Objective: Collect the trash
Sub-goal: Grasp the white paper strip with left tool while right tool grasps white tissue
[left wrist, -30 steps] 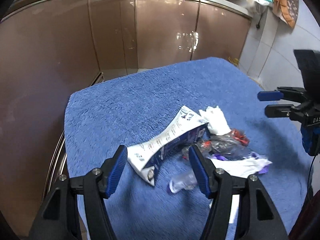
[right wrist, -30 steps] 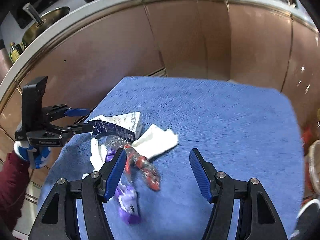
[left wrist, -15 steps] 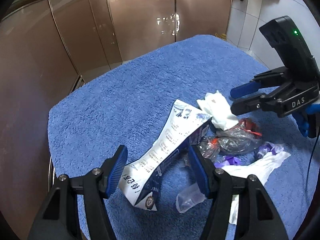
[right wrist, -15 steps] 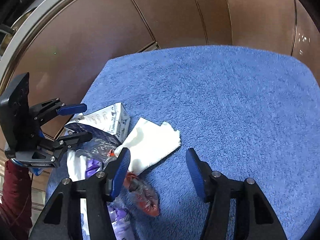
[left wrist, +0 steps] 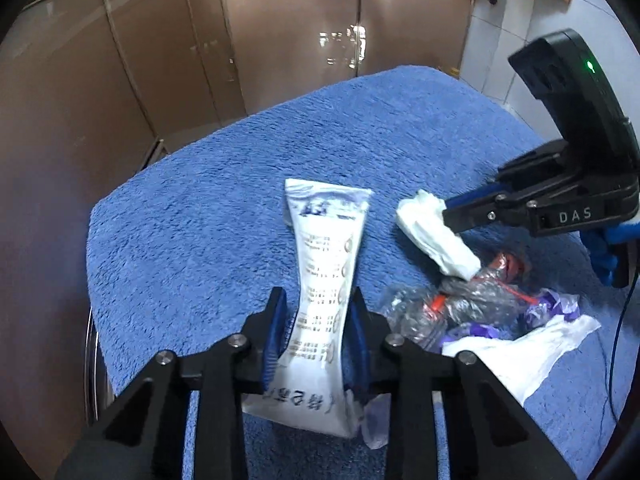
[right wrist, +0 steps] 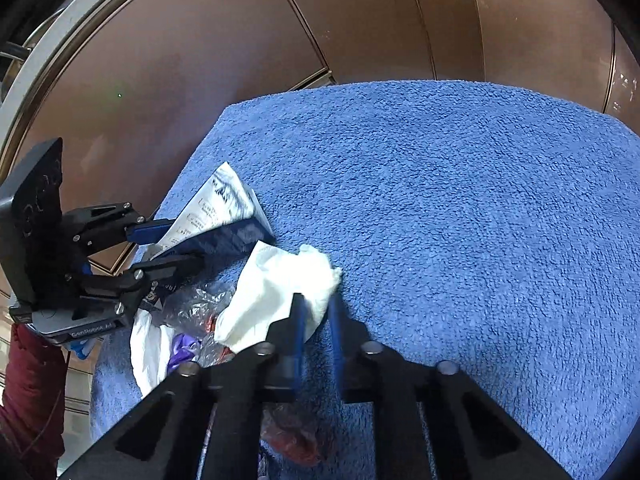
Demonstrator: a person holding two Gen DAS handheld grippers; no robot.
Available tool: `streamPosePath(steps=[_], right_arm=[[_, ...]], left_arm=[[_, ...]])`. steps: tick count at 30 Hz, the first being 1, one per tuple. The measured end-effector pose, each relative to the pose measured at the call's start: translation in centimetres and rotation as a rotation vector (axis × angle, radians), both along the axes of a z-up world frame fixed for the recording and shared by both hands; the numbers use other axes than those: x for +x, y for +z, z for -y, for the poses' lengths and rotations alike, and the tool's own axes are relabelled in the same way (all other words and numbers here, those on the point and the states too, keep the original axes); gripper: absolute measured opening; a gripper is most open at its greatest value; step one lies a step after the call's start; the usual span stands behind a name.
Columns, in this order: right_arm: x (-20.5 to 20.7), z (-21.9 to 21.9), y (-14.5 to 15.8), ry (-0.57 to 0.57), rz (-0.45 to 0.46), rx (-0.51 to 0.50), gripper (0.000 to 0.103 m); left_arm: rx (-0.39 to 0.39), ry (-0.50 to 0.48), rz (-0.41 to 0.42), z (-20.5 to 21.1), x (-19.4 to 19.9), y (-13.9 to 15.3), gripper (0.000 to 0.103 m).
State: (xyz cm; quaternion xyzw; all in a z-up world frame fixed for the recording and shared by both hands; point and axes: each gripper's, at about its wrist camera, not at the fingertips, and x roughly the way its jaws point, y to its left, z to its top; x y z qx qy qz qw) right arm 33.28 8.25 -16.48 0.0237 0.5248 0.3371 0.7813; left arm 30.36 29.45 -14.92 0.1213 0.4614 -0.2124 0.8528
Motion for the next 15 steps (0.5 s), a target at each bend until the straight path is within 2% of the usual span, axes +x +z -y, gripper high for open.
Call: streamPosePath(steps=[6,15], right_arm=[[-0.7,0.3,0.9,-0.009,0.041,0.052,0.006],[-3.7,2.1,5.2,-0.029,0.173,0.05,0.005]], left_arm=[[-0.047,0.061,0.037,-1.2,-1.5,1.4,0.025],[-0.11,0.148,0.132,-2.3,-4.6,5.6,0.025]])
